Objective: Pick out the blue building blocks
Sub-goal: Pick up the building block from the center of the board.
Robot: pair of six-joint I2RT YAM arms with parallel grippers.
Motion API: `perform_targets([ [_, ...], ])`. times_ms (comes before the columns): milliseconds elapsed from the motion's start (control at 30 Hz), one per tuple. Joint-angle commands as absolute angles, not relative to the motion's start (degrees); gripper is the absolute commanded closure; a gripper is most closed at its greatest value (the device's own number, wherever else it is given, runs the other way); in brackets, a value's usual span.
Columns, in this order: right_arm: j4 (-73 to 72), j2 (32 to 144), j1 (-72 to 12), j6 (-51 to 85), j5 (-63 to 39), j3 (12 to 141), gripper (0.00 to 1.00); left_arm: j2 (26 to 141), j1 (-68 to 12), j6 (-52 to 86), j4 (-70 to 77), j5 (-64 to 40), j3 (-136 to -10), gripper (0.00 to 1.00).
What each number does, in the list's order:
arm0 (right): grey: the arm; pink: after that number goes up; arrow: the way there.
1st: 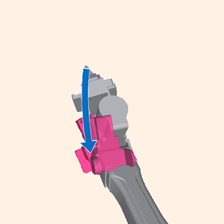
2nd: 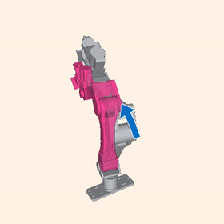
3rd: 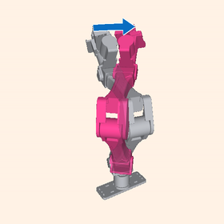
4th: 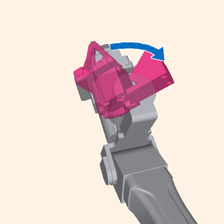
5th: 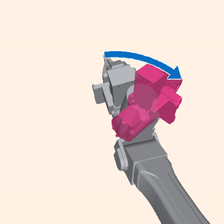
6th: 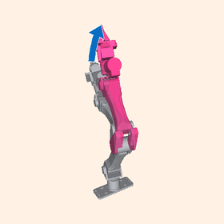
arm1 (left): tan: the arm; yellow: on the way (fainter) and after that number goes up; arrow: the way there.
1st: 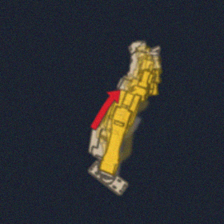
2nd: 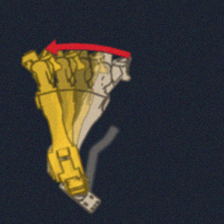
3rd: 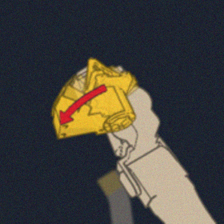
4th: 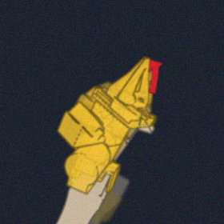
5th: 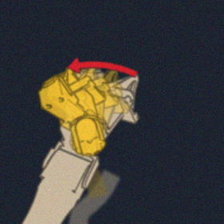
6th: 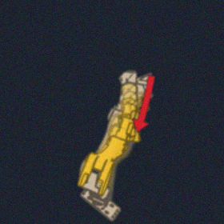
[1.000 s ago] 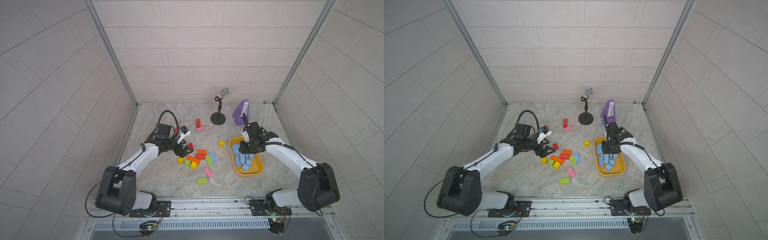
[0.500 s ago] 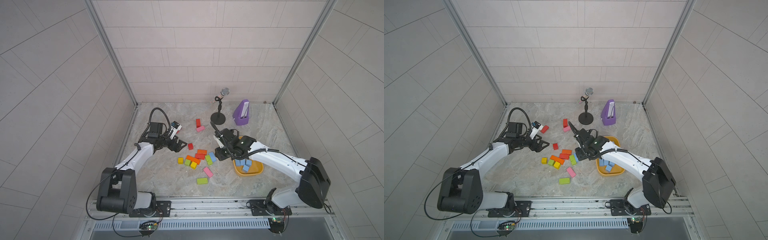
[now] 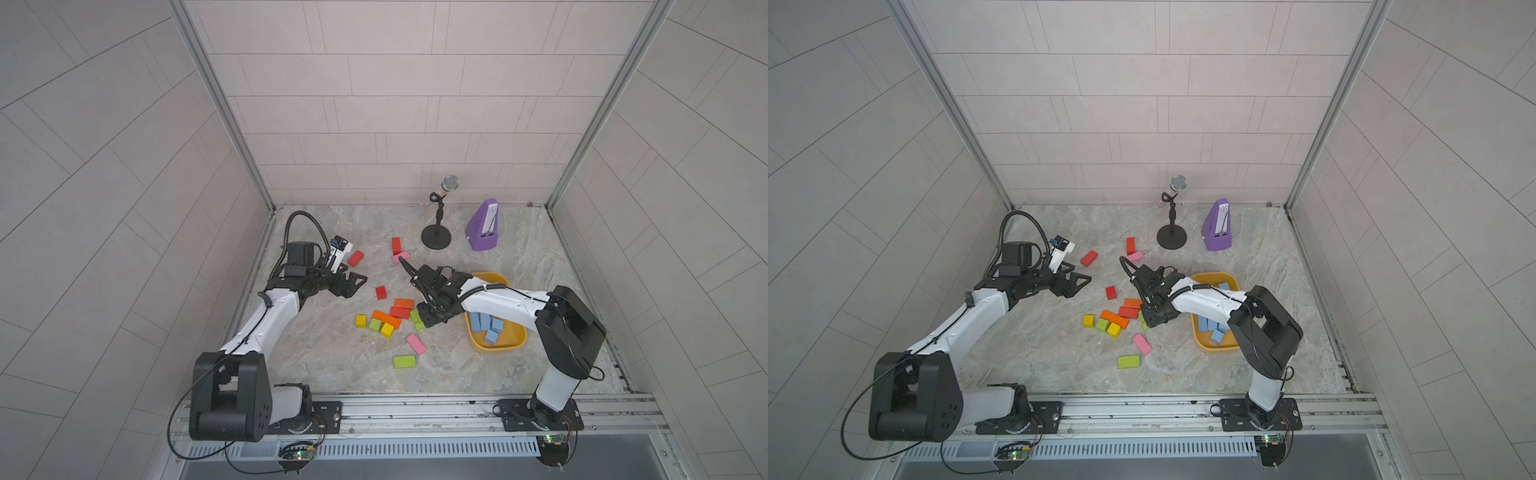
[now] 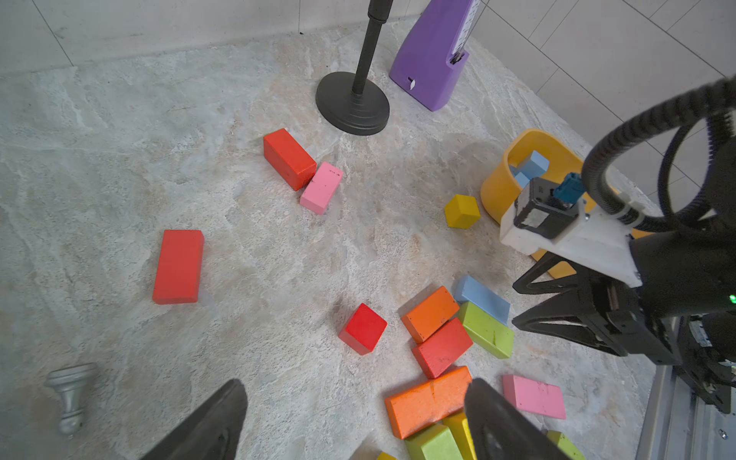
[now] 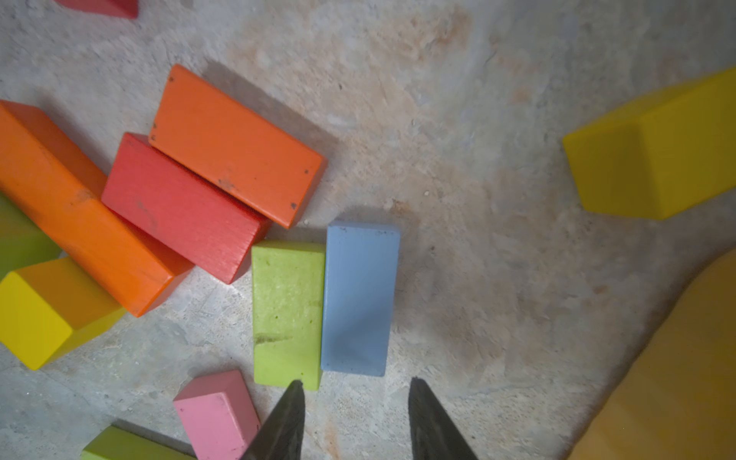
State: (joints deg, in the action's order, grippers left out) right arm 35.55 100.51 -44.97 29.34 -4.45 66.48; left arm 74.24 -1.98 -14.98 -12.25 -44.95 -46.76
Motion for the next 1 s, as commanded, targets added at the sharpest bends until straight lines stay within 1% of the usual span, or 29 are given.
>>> perform_targets([
  [0,34.1,101.8,-45.1,31.6,-5.1,65.2,0.55,73.8,-1.6,-15.1,-11.5,-46.1,-46.3,0.10],
  [233,34.1,104.6,-44.6,30.8,-3.7,65.8,0.54,73.8,-1.6,-15.3,-11.6,-46.2,-46.2,0.10],
  [600,34.2,109.0,-41.4,28.0,-3.8,70.9,0.54,74.0,-1.5,-15.4,-11.8,-46.0,-46.3,0.10],
  [833,35.5,106.0,-38.8,27.5,-2.3,68.6,0.55,74.8,-1.5,-15.3,-11.8,-46.6,-46.4,0.10],
  [967,34.3,105.0,-38.0,27.7,-4.1,66.7,0.56,75.0,-1.5,-15.3,-11.8,-46.7,-46.4,0.10],
])
